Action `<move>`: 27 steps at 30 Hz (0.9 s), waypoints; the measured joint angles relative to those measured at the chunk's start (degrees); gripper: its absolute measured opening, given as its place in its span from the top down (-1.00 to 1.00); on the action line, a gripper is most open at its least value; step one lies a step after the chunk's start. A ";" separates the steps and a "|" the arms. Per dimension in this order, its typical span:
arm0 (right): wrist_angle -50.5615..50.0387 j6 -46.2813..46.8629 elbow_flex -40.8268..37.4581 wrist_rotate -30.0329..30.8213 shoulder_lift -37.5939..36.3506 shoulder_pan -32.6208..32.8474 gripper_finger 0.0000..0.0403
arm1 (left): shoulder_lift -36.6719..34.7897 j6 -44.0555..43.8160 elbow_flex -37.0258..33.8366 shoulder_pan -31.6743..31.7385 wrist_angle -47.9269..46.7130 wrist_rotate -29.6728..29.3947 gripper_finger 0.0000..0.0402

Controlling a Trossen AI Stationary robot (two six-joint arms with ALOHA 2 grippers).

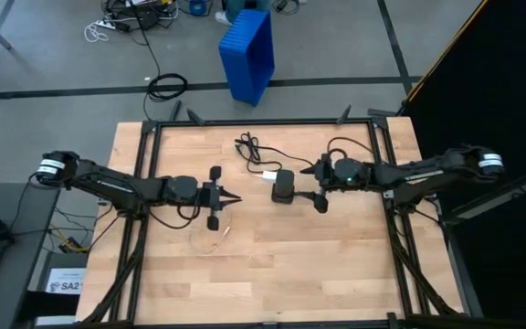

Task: Insert USB
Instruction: Remove the white charger adapter from the black outlet

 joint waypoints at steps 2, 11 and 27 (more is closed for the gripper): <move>-2.44 0.15 0.00 0.69 -2.85 0.74 -0.50 | -3.44 -1.19 -0.02 0.44 -3.89 -1.69 1.00; -8.55 -1.21 0.00 2.18 -13.41 6.05 -0.07 | -20.93 -3.67 -0.02 0.77 -13.68 -3.60 1.00; -6.67 -5.33 -9.73 4.36 -36.34 9.33 0.93 | -47.88 -5.85 -15.87 0.77 -11.63 -11.16 1.00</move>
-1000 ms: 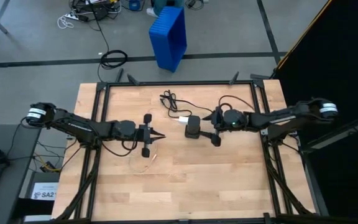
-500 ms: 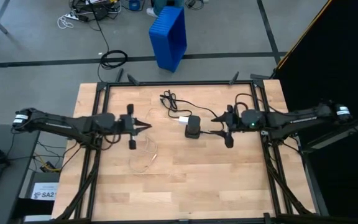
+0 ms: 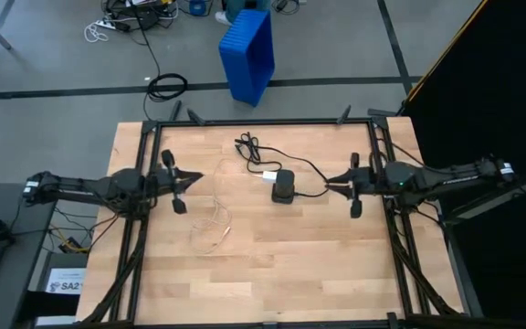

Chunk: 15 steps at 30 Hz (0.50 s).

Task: Insert USB
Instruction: Remove the white charger adapter from the black outlet

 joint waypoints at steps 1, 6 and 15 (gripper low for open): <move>0.15 -0.48 -0.92 -0.01 -1.74 -0.01 0.96 | -1.67 0.02 -0.96 0.00 0.25 0.15 1.00; 2.47 -3.40 -5.31 -0.02 -9.45 -0.07 0.95 | -6.49 0.04 -4.68 0.00 -0.44 0.21 1.00; 1.62 -4.98 -9.98 -0.09 -18.18 -1.91 1.00 | -10.61 0.87 -5.59 0.00 -1.03 0.29 1.00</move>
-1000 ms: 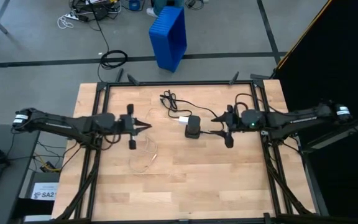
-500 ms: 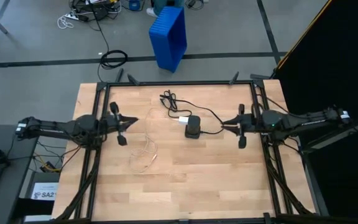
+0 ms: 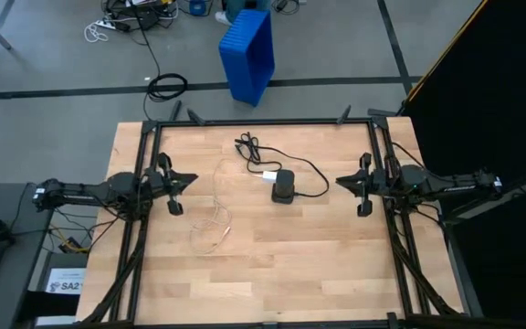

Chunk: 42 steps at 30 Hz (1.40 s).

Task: Insert USB
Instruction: Remove the white charger adapter from the black outlet

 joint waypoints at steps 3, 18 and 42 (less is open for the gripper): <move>-0.12 0.54 -0.36 0.00 -1.70 -0.74 0.99 | -0.84 -1.29 0.00 0.00 -2.24 -1.61 1.00; 3.37 -1.59 -4.46 -0.10 -3.06 -1.08 1.00 | -3.83 -3.77 -2.97 0.48 -1.55 0.64 1.00; -1.30 0.59 -5.88 -2.91 -2.90 -9.45 1.00 | -3.83 -4.12 -3.02 1.55 -3.90 5.64 1.00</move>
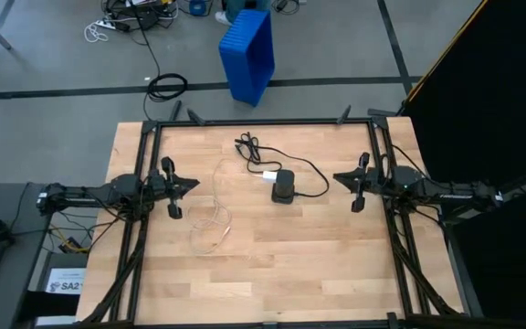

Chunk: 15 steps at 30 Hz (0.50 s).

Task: Insert USB
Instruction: Remove the white charger adapter from the black outlet

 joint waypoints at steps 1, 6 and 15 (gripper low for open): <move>0.00 0.03 0.00 -0.41 0.00 -0.28 1.00 | 0.00 -0.13 0.00 0.00 0.04 0.01 1.00; -0.04 0.15 -0.02 -1.68 0.00 -0.92 1.00 | 0.00 -0.18 0.00 0.02 0.03 0.01 1.00; -0.38 0.14 -0.06 -1.70 0.00 -0.92 1.00 | 0.00 -0.20 -0.02 0.02 0.78 2.61 1.00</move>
